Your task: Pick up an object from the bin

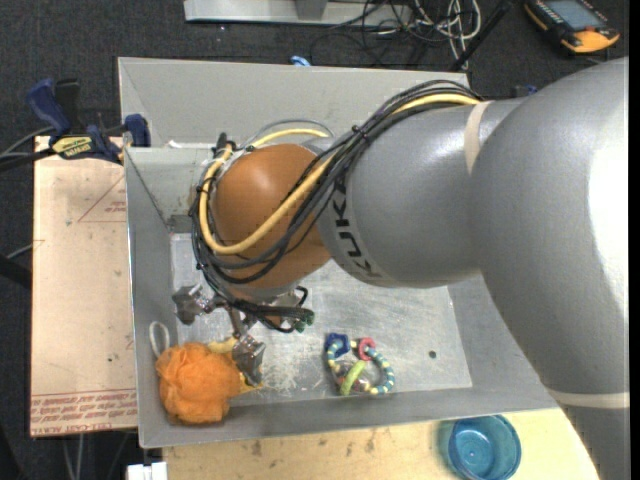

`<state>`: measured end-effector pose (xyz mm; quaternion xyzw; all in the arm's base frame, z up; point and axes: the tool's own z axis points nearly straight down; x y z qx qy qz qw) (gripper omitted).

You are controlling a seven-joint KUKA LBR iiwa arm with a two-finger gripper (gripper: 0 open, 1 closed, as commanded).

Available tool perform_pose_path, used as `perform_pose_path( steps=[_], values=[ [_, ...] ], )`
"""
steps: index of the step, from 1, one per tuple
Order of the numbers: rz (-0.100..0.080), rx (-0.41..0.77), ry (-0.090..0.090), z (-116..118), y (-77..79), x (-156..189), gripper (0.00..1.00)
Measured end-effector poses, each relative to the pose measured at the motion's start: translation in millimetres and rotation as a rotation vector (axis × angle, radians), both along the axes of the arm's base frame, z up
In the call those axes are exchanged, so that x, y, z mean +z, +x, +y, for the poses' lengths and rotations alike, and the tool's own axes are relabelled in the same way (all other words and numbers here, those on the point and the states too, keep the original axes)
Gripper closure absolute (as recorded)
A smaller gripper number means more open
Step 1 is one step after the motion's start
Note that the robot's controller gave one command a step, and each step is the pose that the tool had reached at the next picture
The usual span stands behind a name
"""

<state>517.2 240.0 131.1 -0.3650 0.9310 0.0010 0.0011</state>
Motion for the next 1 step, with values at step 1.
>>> perform_pose_path(
  steps=[1],
  values=[
    [0.011, 0.382, -0.003, 0.0, 6.6, -45.1, 1.0]
  ],
)
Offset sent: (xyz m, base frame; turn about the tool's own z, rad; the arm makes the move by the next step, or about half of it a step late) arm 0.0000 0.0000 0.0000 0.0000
